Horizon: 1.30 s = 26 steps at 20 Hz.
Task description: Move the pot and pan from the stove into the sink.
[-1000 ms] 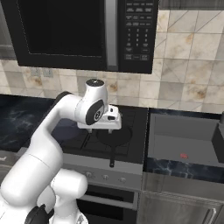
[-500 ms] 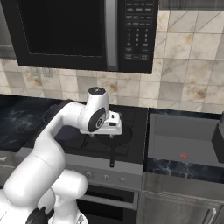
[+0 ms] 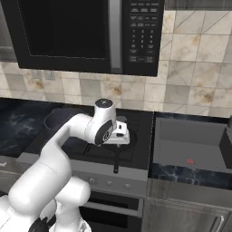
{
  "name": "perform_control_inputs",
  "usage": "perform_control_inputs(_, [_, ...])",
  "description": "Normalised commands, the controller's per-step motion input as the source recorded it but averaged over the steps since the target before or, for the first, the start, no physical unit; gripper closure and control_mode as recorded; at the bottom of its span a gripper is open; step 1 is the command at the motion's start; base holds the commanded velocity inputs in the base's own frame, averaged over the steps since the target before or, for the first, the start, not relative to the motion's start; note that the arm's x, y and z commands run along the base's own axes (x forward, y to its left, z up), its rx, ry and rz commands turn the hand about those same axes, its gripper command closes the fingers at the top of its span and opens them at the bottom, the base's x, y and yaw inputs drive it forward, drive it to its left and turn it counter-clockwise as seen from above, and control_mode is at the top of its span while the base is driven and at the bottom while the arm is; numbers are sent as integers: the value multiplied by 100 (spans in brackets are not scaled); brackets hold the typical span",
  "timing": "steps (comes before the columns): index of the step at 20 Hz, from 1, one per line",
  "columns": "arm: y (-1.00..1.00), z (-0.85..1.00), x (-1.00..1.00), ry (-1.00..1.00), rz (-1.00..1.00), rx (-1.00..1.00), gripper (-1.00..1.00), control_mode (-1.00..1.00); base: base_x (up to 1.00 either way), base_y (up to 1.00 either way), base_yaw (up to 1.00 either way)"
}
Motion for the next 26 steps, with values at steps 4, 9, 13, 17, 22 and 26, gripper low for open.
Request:
perform_control_inputs(4, [-20,-27,4,-3,0,0,-100,-100,0,0,0])
perform_control_inputs(9, [-15,-32,2,-1,0,-3,-100,-100,0,0,0])
perform_control_inputs(13, [-2,-14,1,0,0,-1,-100,-100,0,0,0])
perform_control_inputs(17, [0,0,0,0,0,0,-100,-100,0,0,0])
perform_control_inputs(22, [0,-17,0,0,0,0,-100,-100,0,0,0])
perform_control_inputs(26, [-2,-27,0,-3,0,0,-100,-100,0,0,0])
